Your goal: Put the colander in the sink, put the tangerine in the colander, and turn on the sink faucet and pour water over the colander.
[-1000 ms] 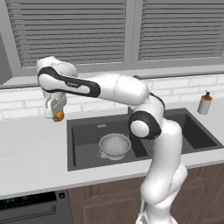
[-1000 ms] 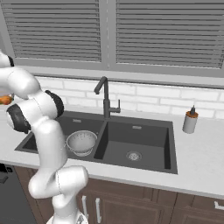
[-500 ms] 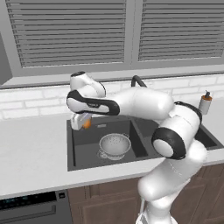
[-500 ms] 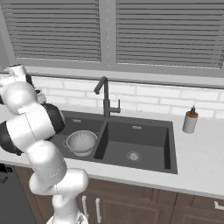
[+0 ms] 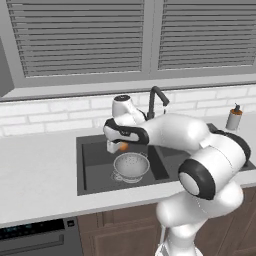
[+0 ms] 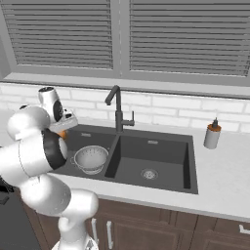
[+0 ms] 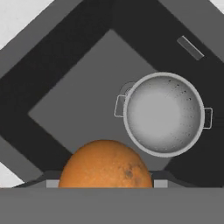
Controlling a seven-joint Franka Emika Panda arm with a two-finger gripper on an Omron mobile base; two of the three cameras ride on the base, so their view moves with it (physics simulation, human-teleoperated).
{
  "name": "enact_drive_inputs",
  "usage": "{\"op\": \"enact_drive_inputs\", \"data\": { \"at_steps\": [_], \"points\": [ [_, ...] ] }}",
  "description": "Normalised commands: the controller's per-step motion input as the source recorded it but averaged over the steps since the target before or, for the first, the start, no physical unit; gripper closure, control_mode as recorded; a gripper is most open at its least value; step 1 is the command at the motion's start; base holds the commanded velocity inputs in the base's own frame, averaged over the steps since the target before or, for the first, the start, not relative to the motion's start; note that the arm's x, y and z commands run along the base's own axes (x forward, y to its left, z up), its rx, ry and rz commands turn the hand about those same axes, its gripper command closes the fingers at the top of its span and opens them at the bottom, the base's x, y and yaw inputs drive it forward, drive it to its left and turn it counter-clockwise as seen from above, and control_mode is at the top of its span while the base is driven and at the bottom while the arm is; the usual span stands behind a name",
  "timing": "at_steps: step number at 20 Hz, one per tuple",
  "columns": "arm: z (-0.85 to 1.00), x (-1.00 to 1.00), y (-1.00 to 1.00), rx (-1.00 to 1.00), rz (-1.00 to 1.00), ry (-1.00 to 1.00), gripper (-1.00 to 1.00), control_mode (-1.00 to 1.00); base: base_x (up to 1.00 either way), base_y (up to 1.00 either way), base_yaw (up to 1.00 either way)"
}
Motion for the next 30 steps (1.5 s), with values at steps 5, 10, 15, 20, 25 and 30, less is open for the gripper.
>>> {"op": "enact_drive_inputs", "data": {
  "at_steps": [5,10,15,20,25,30],
  "points": [
    [-0.18,0.95,-0.32,0.00,-0.19,0.16,1.00,-1.00,0.00,0.00,0.00],
    [-0.62,0.32,-0.14,-0.07,-0.16,0.05,1.00,-1.00,0.00,0.00,0.00],
    [-0.83,0.14,-0.15,-0.10,-0.14,0.00,1.00,-1.00,0.00,0.00,0.00],
    [-0.75,0.15,-0.28,-0.06,-0.13,0.00,1.00,-1.00,0.00,0.00,0.00],
    [-0.71,0.13,-0.23,-0.01,-0.12,0.00,1.00,-1.00,0.00,0.00,0.00],
    [-0.57,0.26,-0.01,0.00,-0.10,0.03,1.00,-1.00,0.00,0.00,0.00]
  ]
}}
